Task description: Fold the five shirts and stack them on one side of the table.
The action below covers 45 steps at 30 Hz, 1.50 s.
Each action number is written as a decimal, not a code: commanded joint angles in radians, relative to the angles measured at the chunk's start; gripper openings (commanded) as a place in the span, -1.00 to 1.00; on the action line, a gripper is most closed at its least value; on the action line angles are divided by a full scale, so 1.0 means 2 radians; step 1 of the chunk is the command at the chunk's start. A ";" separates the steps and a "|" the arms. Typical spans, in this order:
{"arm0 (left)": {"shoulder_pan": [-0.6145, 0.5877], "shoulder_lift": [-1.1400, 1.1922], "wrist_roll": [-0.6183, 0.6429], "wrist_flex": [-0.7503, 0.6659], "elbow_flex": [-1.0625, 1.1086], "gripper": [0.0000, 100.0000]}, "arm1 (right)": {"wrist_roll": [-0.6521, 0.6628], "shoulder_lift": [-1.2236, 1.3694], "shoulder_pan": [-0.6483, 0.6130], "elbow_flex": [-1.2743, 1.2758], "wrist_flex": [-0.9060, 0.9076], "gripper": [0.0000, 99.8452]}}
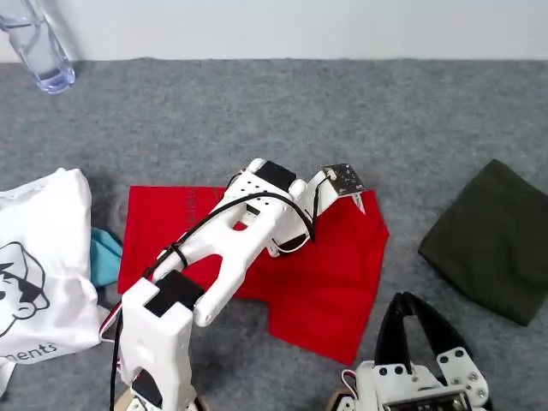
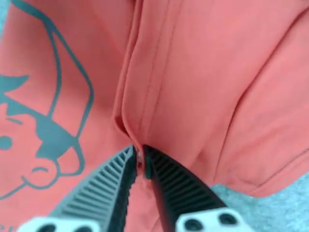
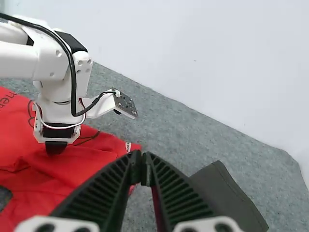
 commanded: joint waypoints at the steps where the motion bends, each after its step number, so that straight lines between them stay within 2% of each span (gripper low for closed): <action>1: -0.002 -0.032 0.028 0.022 -0.011 -0.69 | 0.007 -0.025 -0.041 -0.002 0.016 -0.98; 6: 0.002 -0.107 0.042 0.025 -0.013 -0.62 | 0.008 -0.025 -0.040 -0.002 0.017 -0.98; 14: 0.055 -0.167 0.042 0.032 0.014 -0.63 | 0.028 -0.025 -0.038 0.021 0.018 -0.98; 21: 0.110 -0.166 0.027 -0.068 0.095 -0.68 | 0.028 -0.026 -0.038 0.021 0.018 -0.98; 26: 0.120 -0.166 0.035 -0.140 0.130 -0.68 | 0.028 -0.026 -0.038 0.019 0.018 -0.98; 31: 0.125 -0.117 0.040 -0.153 0.115 -0.68 | 0.028 -0.026 -0.038 0.019 0.018 -0.98; 36: 0.131 -0.030 0.041 -0.131 0.049 -0.69 | 0.028 -0.026 -0.038 0.019 0.017 -0.98; 42: 0.132 0.018 0.060 -0.119 -0.009 -0.69 | 0.028 -0.026 -0.038 0.019 0.018 -0.98; 45: 0.132 0.035 0.060 -0.120 -0.019 -0.77 | 0.028 -0.026 -0.038 0.019 0.018 -0.98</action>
